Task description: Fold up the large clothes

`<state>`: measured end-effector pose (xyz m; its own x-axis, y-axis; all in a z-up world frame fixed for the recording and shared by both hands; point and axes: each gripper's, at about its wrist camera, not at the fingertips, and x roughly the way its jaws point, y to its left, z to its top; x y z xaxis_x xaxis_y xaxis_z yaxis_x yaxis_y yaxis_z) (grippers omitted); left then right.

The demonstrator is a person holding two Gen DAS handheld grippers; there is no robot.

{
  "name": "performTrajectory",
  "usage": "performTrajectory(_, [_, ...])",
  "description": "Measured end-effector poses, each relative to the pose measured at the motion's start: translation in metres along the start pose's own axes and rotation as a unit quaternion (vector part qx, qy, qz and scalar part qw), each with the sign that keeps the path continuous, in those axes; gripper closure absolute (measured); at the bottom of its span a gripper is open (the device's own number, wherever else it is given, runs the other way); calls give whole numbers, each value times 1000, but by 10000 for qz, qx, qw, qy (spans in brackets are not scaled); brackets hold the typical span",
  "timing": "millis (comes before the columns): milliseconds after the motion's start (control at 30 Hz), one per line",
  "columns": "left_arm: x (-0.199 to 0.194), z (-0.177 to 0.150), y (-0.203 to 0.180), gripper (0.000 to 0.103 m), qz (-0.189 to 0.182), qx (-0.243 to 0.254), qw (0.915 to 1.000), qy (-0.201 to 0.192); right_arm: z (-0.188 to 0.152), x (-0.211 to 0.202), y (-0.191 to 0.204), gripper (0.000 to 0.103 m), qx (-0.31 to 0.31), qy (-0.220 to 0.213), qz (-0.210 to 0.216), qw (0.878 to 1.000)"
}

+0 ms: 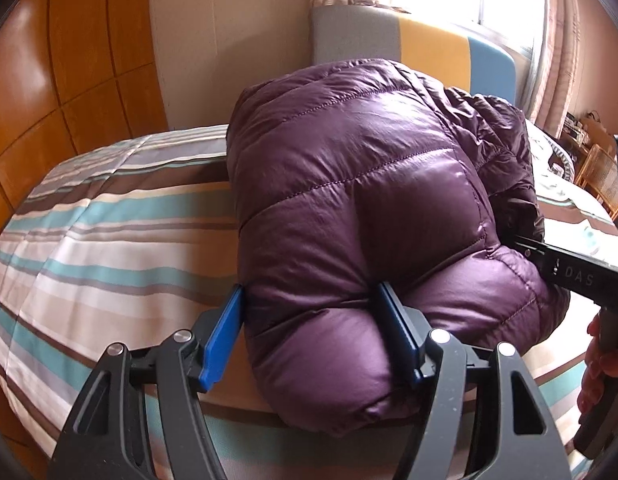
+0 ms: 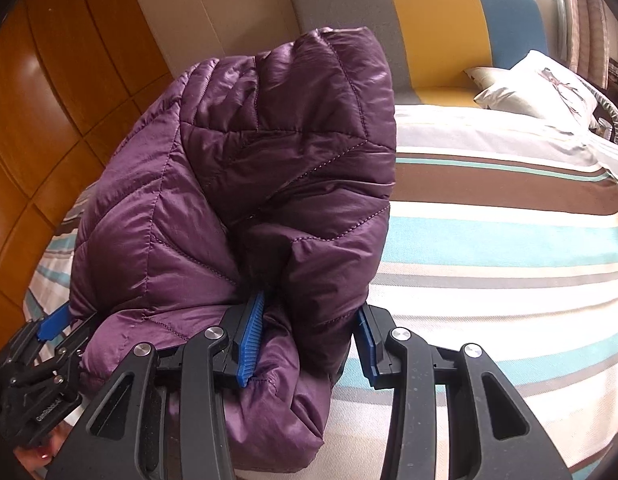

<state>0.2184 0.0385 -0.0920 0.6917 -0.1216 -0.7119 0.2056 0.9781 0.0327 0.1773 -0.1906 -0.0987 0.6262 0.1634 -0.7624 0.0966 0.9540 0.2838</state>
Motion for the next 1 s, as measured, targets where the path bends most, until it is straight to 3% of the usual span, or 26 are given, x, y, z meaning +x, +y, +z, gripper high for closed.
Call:
performTrajectory(200, [-23,-5,-3,11,226,-67,9997,-90,-1,-29,6,61,187,-169,92,9996])
performTrajectory(567, [-42,-18,-9,5,168,-126,9997,-102,-18,-50,14,61,60,-187,77,9998])
performTrajectory(667, [-40,-20,-9,4,134,-120,9998,-52,-22,-42,11,44,-44,-66,-170,9998])
performTrajectory(833, [-43,-22,-6,2,-61,-270,9996,30,-26,-56,10,44,0,-181,95,9998])
performTrajectory(900, [-48,-24,-6,2,-183,-337,9993,44,-28,-64,14,43,-170,-248,13,9995])
performTrajectory(1000, [-59,-27,-7,2,-48,-347,9994,5,-34,-81,21,24,-332,-415,-4,9986])
